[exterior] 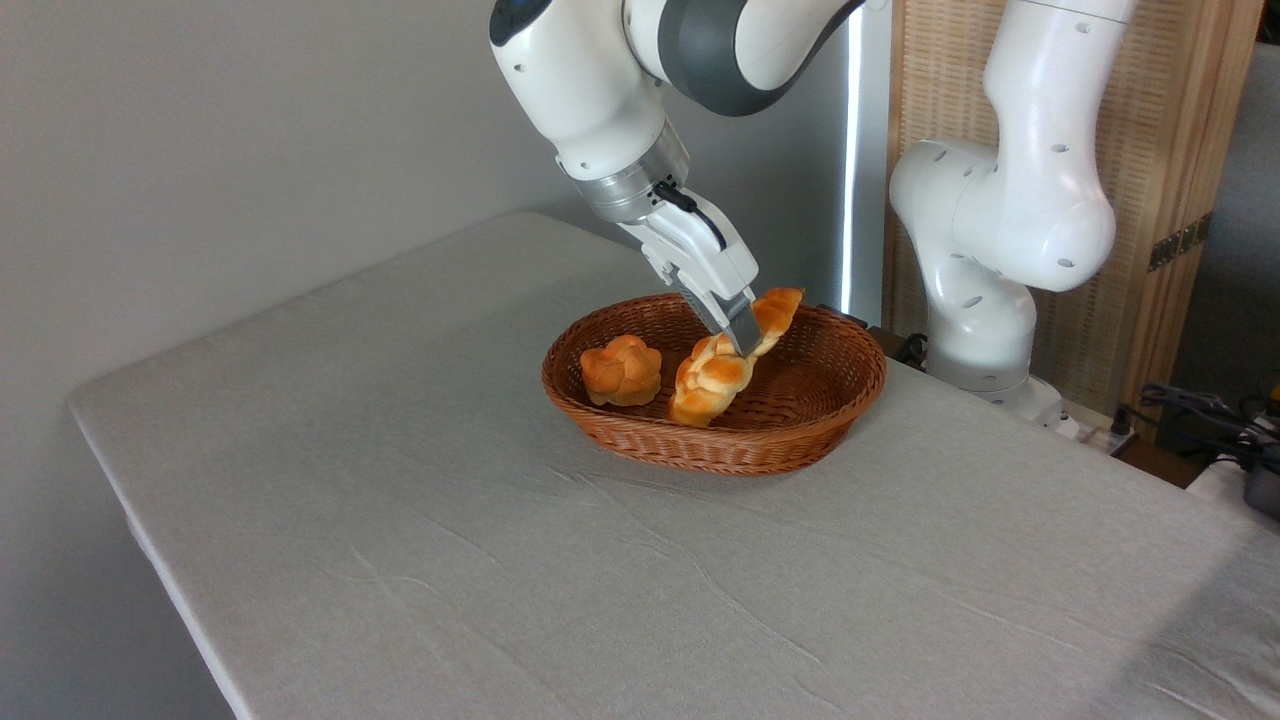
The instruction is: Put bread into the basket
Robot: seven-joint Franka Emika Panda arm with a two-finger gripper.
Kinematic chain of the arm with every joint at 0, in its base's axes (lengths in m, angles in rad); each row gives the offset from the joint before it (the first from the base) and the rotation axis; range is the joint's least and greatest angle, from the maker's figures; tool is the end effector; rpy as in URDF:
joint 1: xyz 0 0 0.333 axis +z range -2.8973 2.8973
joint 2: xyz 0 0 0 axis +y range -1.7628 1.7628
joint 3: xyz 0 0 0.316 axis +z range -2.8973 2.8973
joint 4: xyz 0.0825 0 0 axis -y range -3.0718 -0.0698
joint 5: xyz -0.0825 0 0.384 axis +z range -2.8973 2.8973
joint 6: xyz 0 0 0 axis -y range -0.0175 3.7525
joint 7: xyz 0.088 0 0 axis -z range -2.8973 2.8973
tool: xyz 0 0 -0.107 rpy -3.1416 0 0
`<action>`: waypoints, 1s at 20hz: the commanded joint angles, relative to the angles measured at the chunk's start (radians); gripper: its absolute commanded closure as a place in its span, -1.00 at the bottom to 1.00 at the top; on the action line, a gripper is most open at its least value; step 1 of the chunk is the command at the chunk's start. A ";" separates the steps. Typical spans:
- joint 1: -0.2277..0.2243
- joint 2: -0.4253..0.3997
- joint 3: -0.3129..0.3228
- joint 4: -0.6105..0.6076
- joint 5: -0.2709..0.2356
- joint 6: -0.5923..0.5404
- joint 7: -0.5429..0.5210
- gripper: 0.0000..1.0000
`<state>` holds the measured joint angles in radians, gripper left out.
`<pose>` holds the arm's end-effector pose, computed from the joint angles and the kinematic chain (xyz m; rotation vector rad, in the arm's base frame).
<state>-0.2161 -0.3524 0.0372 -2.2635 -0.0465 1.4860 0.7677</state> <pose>0.3869 -0.0744 0.4740 2.5878 -1.3236 -0.5758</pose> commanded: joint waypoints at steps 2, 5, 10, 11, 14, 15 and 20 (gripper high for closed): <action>-0.008 -0.016 0.013 -0.005 -0.012 0.011 -0.007 -1.00; -0.008 -0.016 0.013 -0.005 -0.012 0.011 -0.007 -1.00; -0.002 -0.010 0.016 0.054 -0.007 0.010 -0.007 -1.00; 0.003 0.000 0.016 0.099 -0.001 0.010 -0.005 -1.00; 0.009 0.067 0.061 0.267 0.000 0.010 -0.001 -1.00; 0.009 0.104 0.070 0.335 -0.003 0.010 0.001 -1.00; 0.011 0.320 0.098 0.678 0.002 0.013 0.008 -1.00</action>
<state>-0.2030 -0.2117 0.1163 -1.8206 -0.0459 1.5143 0.7672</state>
